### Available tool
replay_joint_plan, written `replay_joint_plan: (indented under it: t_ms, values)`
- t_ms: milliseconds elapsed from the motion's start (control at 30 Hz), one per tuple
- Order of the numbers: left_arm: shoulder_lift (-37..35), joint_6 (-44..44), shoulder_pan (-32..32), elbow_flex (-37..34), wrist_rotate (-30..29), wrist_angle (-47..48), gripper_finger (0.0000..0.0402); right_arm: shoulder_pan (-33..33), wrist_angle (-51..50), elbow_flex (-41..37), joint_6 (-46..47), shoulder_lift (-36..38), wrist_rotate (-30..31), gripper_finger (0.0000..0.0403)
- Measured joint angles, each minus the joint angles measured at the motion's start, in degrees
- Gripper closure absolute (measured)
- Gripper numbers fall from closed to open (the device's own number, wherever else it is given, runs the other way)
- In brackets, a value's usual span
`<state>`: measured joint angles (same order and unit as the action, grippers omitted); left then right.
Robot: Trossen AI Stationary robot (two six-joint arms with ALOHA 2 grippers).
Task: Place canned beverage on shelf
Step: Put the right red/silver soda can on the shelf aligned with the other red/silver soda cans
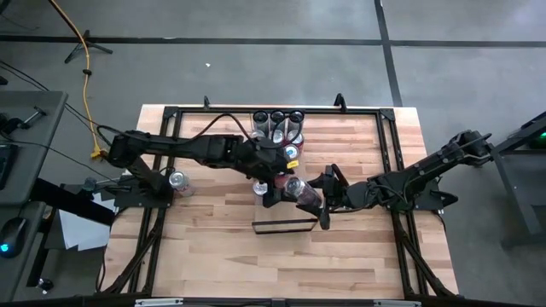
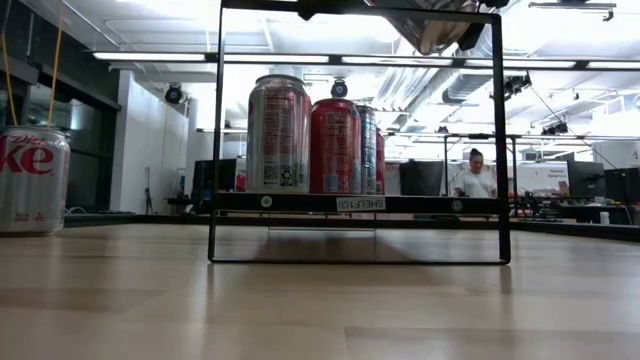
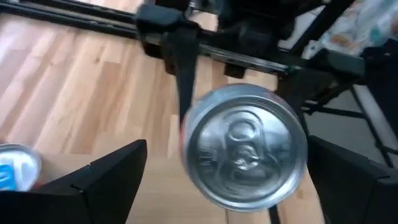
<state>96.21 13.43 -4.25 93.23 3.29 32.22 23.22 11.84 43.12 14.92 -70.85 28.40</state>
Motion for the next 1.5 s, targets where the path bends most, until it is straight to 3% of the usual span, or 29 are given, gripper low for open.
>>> replay_joint_plan:
  t_ms: [567,700,933,1267,1500]
  values:
    - [2.4,-0.1,0.0,0.0,2.1,-4.4,0.0033,0.0,1.1,0.0,-2.5,0.0,-0.1,0.0107]
    - [2.4,-0.2,0.0,0.0,1.5,-4.4,0.0078,0.0,1.3,0.0,-3.4,0.0,0.0,0.0107]
    - [2.4,-1.5,-0.1,0.0,0.6,-3.9,0.0194,0.0,1.0,0.0,-4.3,0.0,-0.1,0.0106]
    - [2.3,-1.8,0.1,0.0,-0.4,-2.7,0.0194,-0.1,1.0,0.0,-2.4,0.7,0.2,0.0081]
    - [-0.1,-2.8,1.4,-0.1,-3.8,2.6,0.0194,0.1,-4.9,0.1,-1.8,7.4,0.0,0.0078]
